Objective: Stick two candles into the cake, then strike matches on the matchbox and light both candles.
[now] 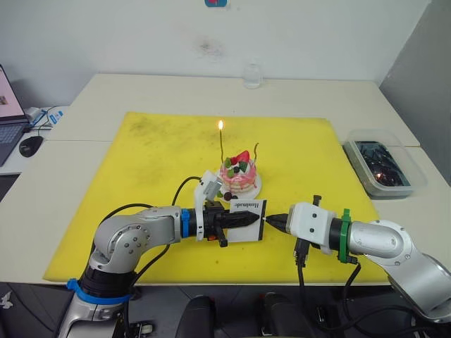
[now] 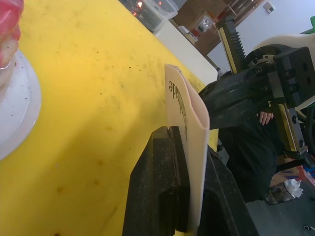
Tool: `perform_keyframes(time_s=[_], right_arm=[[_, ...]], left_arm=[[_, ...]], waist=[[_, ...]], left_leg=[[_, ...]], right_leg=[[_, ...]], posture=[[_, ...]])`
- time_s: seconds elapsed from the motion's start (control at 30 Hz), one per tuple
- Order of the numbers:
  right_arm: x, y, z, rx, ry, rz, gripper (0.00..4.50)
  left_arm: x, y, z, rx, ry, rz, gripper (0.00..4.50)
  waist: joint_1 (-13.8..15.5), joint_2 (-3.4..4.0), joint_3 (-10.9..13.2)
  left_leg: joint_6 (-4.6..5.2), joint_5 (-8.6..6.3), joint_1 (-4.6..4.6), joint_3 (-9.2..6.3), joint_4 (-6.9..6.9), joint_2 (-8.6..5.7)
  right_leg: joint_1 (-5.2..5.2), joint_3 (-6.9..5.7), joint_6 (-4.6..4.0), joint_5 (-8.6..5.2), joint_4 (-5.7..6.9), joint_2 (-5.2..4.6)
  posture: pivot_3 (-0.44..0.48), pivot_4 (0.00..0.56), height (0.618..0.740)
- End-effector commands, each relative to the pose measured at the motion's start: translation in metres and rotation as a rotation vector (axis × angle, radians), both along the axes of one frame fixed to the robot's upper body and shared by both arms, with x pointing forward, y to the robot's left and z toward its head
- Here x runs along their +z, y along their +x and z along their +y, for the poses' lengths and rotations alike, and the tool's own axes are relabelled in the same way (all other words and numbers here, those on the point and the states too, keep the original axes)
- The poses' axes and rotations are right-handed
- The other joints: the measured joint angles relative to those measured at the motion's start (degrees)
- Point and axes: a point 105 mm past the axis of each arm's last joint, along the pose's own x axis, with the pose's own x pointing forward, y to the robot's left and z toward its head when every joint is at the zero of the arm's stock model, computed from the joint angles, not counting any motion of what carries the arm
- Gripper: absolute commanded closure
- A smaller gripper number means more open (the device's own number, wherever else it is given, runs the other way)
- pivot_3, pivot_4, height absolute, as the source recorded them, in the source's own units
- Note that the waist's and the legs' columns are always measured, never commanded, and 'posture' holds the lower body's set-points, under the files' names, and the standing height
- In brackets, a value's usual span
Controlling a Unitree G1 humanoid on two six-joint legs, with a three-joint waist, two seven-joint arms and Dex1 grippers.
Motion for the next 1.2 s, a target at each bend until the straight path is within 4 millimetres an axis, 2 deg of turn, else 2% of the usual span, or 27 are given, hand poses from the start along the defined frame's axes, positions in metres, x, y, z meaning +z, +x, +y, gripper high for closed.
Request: perform_keyframes(time_s=[0.03,0.33,0.4,0.47,0.57,0.63,0.67,0.8,0.9,1.2], right_arm=[[0.006,-0.002,0.007,0.031,0.009,-0.037,4.45],[0.0,-0.001,0.017,0.079,0.007,-0.037,4.45],[-0.007,-0.008,0.02,0.15,-0.017,-0.013,4.45],[-0.021,-0.022,0.016,0.252,-0.092,0.021,4.45],[-0.022,-0.046,-0.007,0.381,-0.188,0.092,4.45],[-0.016,-0.046,-0.016,0.394,-0.204,0.096,4.45],[-0.011,-0.044,-0.017,0.383,-0.194,0.089,4.45],[0.007,-0.034,-0.012,0.305,-0.086,0.069,4.45],[0.018,-0.025,-0.008,0.241,-0.023,0.048,4.45],[0.03,-0.014,-0.009,0.168,0.011,0.017,4.45]], left_arm=[[0.01,-0.005,-0.005,-0.04,-0.032,-0.032,4.5],[0.014,-0.008,-0.015,-0.061,-0.058,-0.036,4.5],[0.022,-0.004,-0.017,-0.059,-0.077,-0.075,4.5],[0.04,0.008,-0.015,-0.032,-0.093,-0.154,4.5],[0.104,0.041,0.019,0.093,-0.073,-0.406,4.5],[0.133,0.043,0.037,0.13,-0.068,-0.476,4.5],[0.139,0.039,0.042,0.127,-0.065,-0.479,4.5],[0.132,0.009,0.042,0.035,-0.048,-0.405,4.5],[0.114,-0.011,0.04,-0.02,-0.033,-0.327,4.5],[0.08,-0.027,0.048,-0.029,0.012,-0.175,4.5]], waist=[[0.0,0.0,0.0],[0.0,0.0,0.0],[0.0,0.0,0.0],[0.0,0.0,0.0],[1.2,-0.24,0.2],[0.9,-0.24,0.2],[0.4,-0.23,0.2],[-0.3,-0.17,0.1],[-0.1,-0.23,0.2],[0.1,-0.25,0.2]], left_leg=[[0.0,0.0,0.0,0.0,0.0,0.0],[0.0,0.0,0.0,0.01,0.01,0.0],[0.0,0.0,0.0,0.01,0.01,0.0],[0.0,0.0,0.0,0.0,0.02,-0.04],[0.0,0.0,-0.12,-0.03,0.12,-0.09],[0.0,0.01,-0.2,0.0,0.17,-0.1],[0.0,0.0,-0.01,0.05,0.09,-0.08],[-0.01,0.0,0.13,0.09,0.02,0.08],[-0.05,0.0,0.01,-0.08,0.02,0.17],[-0.05,0.0,0.09,0.03,0.12,0.02]], right_leg=[[0.0,0.0,0.0,0.0,0.0,0.0],[0.0,0.01,0.0,0.0,0.02,0.0],[0.0,0.01,0.0,0.0,0.02,0.0],[0.0,0.0,0.0,0.0,0.02,0.03],[0.03,-0.27,0.0,0.0,0.01,0.14],[-0.04,-0.24,0.01,0.02,0.01,0.29],[-0.01,-0.1,0.01,0.02,0.01,0.32],[0.05,0.04,0.07,-0.02,0.0,0.11],[0.01,-0.07,0.09,-0.04,0.06,0.03],[0.09,0.01,0.11,0.05,0.07,-0.15]], posture=[[0.0,0.15,0.74],[0.0,0.15,0.74],[0.0,0.15,0.74],[0.0,0.15,0.74],[0.0,0.15,0.74],[0.0,0.15,0.74],[0.0,0.15,0.74],[0.0,0.15,0.74],[0.0,0.15,0.74],[0.0,0.15,0.74]])
